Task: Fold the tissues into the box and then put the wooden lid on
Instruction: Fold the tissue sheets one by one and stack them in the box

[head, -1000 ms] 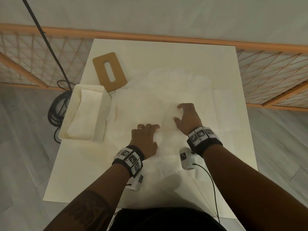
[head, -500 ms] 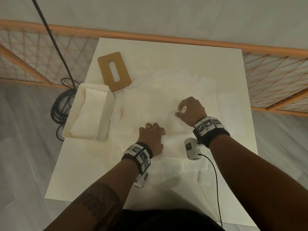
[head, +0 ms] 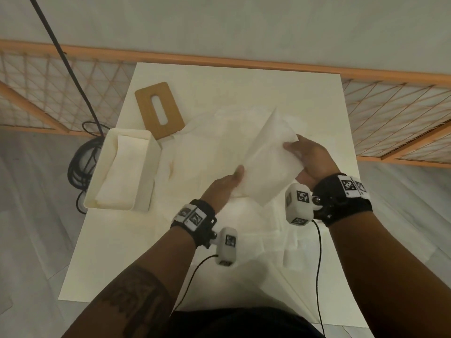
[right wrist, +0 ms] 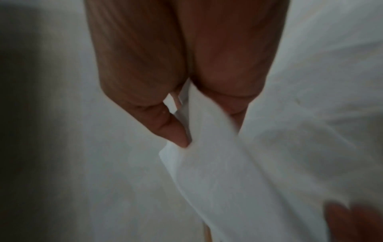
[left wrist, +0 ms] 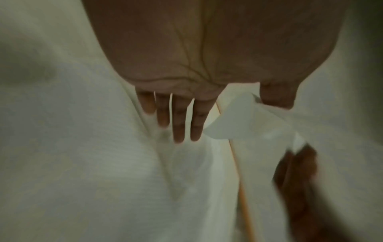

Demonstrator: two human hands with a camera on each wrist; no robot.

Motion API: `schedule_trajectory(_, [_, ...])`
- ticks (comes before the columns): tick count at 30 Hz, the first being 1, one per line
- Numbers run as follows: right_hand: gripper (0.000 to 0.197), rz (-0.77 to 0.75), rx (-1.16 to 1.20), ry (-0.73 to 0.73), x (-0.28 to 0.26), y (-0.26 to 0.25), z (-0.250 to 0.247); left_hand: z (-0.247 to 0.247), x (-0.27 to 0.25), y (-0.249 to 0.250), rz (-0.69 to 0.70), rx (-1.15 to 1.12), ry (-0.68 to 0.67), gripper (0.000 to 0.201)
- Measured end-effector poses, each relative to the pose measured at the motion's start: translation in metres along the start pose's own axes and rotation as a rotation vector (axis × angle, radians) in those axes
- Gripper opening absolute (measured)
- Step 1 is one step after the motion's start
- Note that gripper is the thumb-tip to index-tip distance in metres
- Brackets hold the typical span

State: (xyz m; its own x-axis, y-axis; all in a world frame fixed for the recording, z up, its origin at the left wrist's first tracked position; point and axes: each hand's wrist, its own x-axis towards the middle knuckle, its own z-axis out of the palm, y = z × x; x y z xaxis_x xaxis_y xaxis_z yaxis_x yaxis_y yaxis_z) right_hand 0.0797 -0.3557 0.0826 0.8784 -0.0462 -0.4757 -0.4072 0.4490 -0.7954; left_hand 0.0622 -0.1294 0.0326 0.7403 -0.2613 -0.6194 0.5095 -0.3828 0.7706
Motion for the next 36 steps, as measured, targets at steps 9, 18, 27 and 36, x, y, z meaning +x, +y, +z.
schedule_trajectory(9, [0.044, 0.082, -0.052, -0.193, -0.022, 0.019, 0.001, -0.035, -0.014, 0.024, 0.165, -0.679, 0.028, 0.037])
schedule_trajectory(18, [0.042, 0.181, -0.353, -0.286, -0.021, 0.023, 0.002, -0.101, -0.023, 0.026, 0.152, 0.071, -0.096, 0.067])
schedule_trajectory(27, [0.041, 0.174, -0.297, -0.155, -0.016, 0.041, -0.006, -0.105, -0.021, 0.004, 0.048, -0.395, -0.218, 0.059])
schedule_trajectory(36, [0.022, 0.115, -0.470, -0.107, -0.019, 0.045, -0.012, -0.087, -0.023, -0.007, 0.117, -0.282, -0.014, 0.025])
